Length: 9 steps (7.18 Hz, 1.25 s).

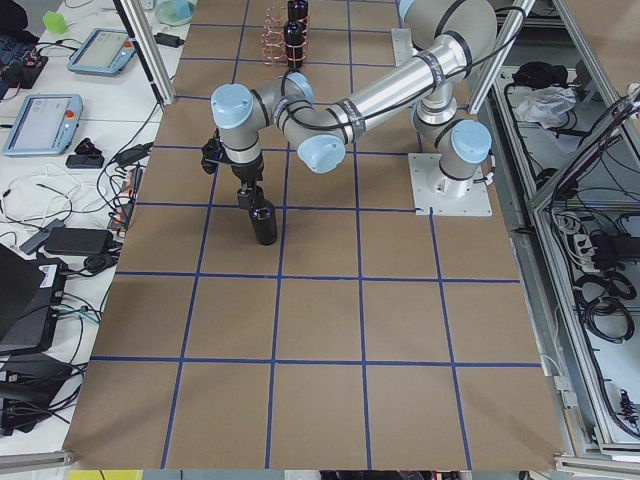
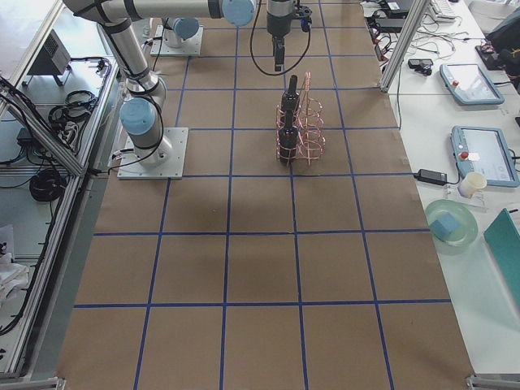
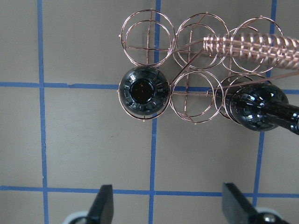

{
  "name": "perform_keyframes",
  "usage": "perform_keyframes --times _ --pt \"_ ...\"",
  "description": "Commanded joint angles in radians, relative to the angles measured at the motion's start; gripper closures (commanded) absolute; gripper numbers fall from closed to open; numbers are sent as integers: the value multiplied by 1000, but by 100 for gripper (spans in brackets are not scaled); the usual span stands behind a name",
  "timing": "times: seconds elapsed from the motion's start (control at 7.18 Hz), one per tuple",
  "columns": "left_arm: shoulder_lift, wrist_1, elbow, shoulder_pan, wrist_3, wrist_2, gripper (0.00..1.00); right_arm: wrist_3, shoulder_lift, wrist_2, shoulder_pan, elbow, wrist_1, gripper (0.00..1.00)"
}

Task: Place wine into wine basket
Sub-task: 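Close the left gripper on the bottle neck and tilt it upright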

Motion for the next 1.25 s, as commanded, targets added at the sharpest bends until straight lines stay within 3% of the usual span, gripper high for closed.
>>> perform_keyframes --times 0.0,0.14,0.42,0.7,0.84,1.11 --pt "-3 -2 -7 -1 -13 -3 0 1 -1 0 1 0 0 16" --pt "-3 -5 -9 -1 -13 0 3 -2 -1 -2 -2 -1 0 16" --pt "-5 -5 -10 -1 -13 0 24 -13 -1 -2 0 0 -2 16" --pt "-6 -7 -10 -1 -13 0 69 -12 -1 -3 1 0 0 16" --pt "-5 -8 -10 -1 -9 2 100 -13 0 -2 -2 0 -2 16" --pt "-2 -14 -13 -1 -3 48 100 -10 0 0 3 0 0 16"
